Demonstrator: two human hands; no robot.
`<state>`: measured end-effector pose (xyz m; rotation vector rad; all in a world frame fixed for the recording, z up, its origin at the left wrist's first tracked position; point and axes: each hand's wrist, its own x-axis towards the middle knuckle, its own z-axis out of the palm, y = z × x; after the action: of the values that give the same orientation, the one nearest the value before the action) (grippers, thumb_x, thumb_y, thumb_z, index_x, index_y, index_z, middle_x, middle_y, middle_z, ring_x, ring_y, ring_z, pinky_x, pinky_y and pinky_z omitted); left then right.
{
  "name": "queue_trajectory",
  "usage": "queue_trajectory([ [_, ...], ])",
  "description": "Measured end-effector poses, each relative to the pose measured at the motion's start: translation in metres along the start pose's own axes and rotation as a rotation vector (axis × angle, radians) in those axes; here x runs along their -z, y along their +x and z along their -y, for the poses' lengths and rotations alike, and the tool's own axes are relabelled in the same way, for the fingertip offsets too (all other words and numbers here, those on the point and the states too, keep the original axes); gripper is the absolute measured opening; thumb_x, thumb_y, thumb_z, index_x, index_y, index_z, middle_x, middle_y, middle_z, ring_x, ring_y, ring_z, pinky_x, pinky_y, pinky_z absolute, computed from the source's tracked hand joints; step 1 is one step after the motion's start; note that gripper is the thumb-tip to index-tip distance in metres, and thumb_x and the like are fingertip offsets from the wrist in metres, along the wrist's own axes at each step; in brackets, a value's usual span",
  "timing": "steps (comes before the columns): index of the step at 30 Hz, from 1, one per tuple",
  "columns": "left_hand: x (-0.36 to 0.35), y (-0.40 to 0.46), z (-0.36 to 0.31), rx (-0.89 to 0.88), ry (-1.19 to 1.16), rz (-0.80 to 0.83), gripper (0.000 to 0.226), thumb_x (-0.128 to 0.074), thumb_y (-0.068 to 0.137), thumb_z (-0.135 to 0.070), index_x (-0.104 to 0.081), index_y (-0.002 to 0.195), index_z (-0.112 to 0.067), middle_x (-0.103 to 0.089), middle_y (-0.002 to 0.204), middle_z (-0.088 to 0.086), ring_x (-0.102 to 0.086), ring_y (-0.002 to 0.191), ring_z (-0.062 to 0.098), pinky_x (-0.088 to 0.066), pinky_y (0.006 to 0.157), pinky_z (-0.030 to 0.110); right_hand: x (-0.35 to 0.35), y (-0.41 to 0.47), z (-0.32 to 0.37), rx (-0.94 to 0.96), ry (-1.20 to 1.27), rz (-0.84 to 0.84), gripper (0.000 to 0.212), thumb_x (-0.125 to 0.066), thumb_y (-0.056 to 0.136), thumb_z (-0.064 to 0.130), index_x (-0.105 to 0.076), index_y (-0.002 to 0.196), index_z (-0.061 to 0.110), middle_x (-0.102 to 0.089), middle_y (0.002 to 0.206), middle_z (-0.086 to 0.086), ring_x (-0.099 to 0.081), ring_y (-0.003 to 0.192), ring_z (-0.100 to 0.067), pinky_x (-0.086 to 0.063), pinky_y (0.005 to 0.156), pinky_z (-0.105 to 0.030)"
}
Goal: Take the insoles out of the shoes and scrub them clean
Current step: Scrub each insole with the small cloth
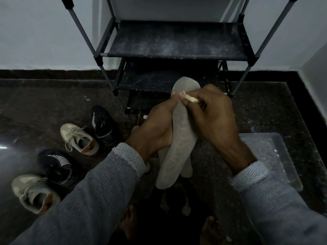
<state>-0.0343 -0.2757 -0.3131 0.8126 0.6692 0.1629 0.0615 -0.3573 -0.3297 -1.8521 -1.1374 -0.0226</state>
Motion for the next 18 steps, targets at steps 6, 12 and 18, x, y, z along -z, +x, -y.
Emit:
queue_trajectory([
  [6,-0.003,-0.003,0.003,-0.001,0.037,-0.013,0.046,-0.028,0.103,-0.039,-0.054,0.123,-0.007,-0.063,0.116,0.014,-0.062,0.101,0.023,-0.051,0.090,0.035,0.005,0.005,-0.011,-0.080,-0.089,-0.074,0.011,-0.067,0.089,0.018,-0.074,0.093,0.010,-0.064,0.085,-0.004,-0.056,0.077,-0.013,-0.046,0.070,-0.025],
  [12,0.000,-0.001,-0.002,-0.030,-0.071,0.012,0.050,-0.027,0.102,-0.038,-0.051,0.129,-0.004,-0.065,0.112,0.013,-0.065,0.096,0.022,-0.053,0.089,0.033,-0.003,-0.002,0.003,0.027,0.029,0.013,0.009,-0.067,0.088,0.014,-0.074,0.094,0.012,-0.060,0.084,0.005,-0.053,0.078,-0.002,-0.043,0.071,-0.012],
  [18,0.002,-0.002,0.000,-0.047,-0.029,0.004,0.043,-0.029,0.103,-0.037,-0.062,0.102,-0.010,-0.069,0.098,0.010,-0.064,0.090,0.022,-0.052,0.088,0.035,0.005,0.005,-0.014,-0.076,-0.102,-0.088,0.013,-0.067,0.089,0.021,-0.074,0.092,0.011,-0.064,0.085,-0.005,-0.055,0.076,-0.013,-0.046,0.070,-0.027],
])
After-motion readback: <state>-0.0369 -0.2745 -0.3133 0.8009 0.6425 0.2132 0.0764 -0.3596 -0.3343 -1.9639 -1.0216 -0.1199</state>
